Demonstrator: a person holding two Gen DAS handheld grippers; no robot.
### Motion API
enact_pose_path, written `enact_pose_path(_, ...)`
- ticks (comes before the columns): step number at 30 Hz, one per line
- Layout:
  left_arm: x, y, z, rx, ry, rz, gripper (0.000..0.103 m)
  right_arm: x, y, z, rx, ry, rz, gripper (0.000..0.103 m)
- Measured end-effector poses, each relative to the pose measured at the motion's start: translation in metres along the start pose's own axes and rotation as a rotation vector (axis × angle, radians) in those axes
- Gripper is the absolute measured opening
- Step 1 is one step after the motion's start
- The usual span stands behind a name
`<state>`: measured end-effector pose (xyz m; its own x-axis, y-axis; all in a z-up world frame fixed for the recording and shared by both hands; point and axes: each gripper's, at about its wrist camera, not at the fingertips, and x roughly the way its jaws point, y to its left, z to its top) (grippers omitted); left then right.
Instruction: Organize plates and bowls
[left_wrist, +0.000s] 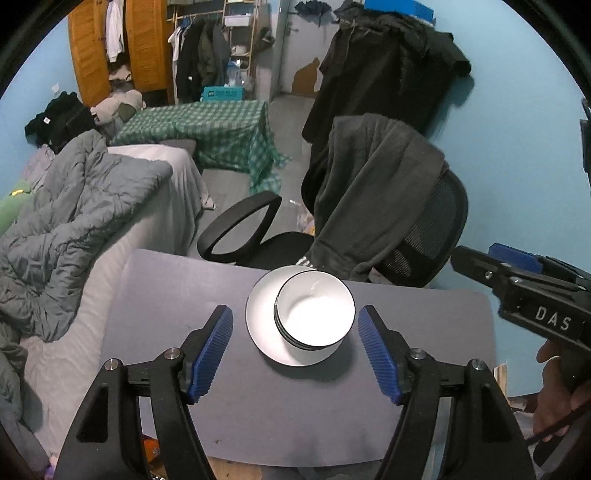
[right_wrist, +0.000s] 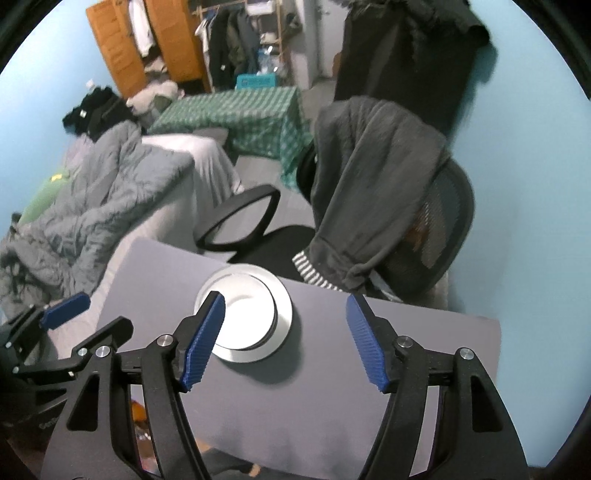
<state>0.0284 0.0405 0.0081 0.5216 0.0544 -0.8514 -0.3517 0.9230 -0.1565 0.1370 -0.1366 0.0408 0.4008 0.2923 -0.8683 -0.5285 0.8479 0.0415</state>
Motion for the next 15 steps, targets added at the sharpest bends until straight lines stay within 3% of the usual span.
enact_pose_path(3,-0.016,0.002,0.0,0.014,-0.032,-0.001,0.082,-0.018,0.0,-0.003,0.043,-0.03,-0.002,0.068)
enact_pose_path(8,-0.037,0.003,-0.001,0.028,-0.087,-0.014,0.082,-0.037,0.004,-0.011,0.072,-0.065,-0.035,0.069)
enact_pose_path(15,-0.056,0.004,-0.005,0.049,-0.103,-0.042,0.082,-0.053,0.002,-0.022,0.126,-0.081,-0.051,0.069)
